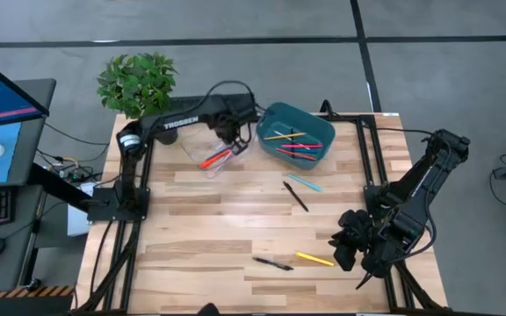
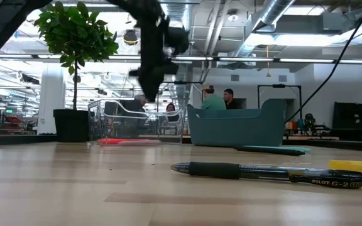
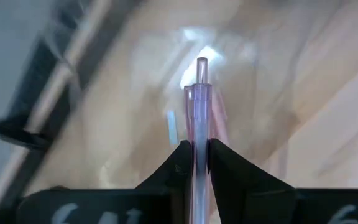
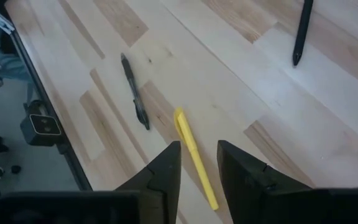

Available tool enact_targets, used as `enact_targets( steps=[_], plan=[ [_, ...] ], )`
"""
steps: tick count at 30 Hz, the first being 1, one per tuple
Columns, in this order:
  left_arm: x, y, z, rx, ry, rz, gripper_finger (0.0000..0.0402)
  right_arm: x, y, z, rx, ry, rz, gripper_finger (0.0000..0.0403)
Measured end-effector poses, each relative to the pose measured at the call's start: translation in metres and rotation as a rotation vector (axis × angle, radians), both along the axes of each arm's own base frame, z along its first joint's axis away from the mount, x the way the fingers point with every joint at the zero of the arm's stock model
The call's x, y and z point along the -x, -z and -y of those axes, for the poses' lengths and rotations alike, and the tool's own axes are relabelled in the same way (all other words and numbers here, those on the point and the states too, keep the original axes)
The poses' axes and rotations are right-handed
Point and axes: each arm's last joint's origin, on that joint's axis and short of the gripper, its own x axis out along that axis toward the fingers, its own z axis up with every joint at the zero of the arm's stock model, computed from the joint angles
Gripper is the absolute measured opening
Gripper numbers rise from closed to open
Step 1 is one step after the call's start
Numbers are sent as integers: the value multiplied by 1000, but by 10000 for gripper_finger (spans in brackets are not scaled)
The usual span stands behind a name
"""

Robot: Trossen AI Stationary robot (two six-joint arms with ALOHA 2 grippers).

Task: Sort pens & pencils
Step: Put the purple pen into the transparent bin, then put the bottom black pen into the transparent bin

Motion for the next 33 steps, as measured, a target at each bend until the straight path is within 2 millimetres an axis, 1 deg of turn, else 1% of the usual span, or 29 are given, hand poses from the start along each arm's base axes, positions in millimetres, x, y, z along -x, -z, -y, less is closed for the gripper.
enact_targets(
  steps=[2,4,5,7,11,13,15,19,21,23,25,26,28,30,33],
  plan=[
    [2,24,-3,37,-5,6,32,0,0,0,0,0,0,125],
    [6,41,-4,64,-11,-10,33,0,0,0,0,0,0,125],
    [9,48,-2,77,-15,-28,33,0,0,0,0,1,0,125],
    [11,55,-1,84,-22,-40,33,0,0,0,-3,0,2,125],
    [10,53,0,93,-19,-21,36,0,0,0,-3,0,2,123],
    [8,50,0,128,21,-6,49,0,0,0,-2,1,2,123],
    [8,46,-1,145,47,4,74,0,0,0,-2,1,2,123],
    [8,37,-6,141,49,18,146,0,0,0,-2,1,2,123],
    [9,28,-7,142,16,19,181,0,0,0,-3,0,2,123],
    [10,15,-7,150,-21,20,206,0,0,0,-3,0,2,123],
    [6,-6,1,150,-4,62,218,0,0,0,-3,0,2,123],
    [4,-22,10,156,35,111,220,0,0,0,-3,0,2,123],
    [-2,-53,35,166,128,218,216,0,0,0,0,-3,2,123],
    [-6,-83,68,170,238,332,208,0,0,0,2,-6,2,123],
    [-11,-113,128,160,416,453,196,0,0,0,2,-7,2,123]
  ],
)
